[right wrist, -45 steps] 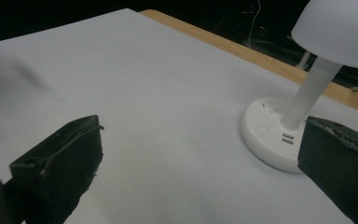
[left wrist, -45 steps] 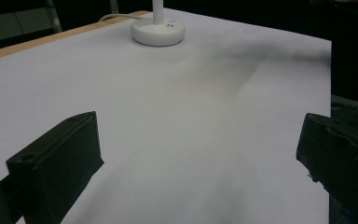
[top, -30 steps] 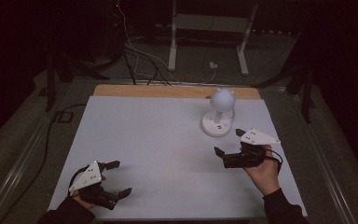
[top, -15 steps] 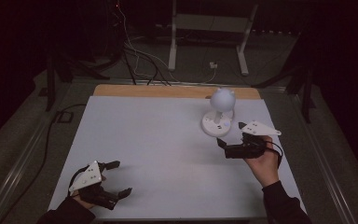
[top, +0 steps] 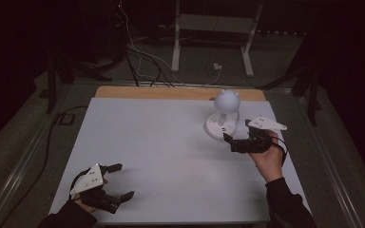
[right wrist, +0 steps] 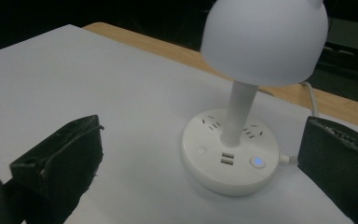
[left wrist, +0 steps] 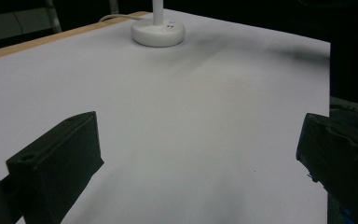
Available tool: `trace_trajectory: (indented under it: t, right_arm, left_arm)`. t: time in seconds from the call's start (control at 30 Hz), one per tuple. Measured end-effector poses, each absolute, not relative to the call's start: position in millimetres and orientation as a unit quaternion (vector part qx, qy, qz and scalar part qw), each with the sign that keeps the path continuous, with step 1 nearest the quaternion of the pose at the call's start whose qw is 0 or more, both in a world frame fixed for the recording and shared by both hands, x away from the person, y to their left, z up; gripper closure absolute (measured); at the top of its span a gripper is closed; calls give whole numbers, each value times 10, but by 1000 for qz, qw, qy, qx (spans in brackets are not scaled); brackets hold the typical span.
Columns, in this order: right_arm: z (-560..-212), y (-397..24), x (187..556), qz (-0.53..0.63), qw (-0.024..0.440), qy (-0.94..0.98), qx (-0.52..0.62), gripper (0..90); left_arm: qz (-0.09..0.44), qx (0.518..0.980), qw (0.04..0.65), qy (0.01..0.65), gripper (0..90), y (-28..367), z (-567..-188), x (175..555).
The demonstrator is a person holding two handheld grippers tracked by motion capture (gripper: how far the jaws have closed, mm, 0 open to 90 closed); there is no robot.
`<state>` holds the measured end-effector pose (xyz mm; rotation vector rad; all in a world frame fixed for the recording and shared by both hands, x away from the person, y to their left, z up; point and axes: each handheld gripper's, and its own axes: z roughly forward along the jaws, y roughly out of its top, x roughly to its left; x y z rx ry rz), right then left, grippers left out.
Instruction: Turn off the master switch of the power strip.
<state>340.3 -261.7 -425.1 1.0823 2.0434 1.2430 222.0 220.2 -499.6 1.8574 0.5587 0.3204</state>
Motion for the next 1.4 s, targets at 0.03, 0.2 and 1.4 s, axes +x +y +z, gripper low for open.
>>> trace_trajectory:
  t: [0.03,0.2,1.4]
  right_arm:
    - [-4257,-2621,3423,456,256,752,400,0]
    - [-4279,-2645,3534,445,259,754,408,0]
    - [-4676,-2767,4127,400,258,745,467,47]
  left_arm:
    - [135,786,554,236,4,2200,-4997,2220]
    - [135,786,555,237,4,2203,-4997,2221]
    - [133,786,555,238,4,2204,-4998,2225]
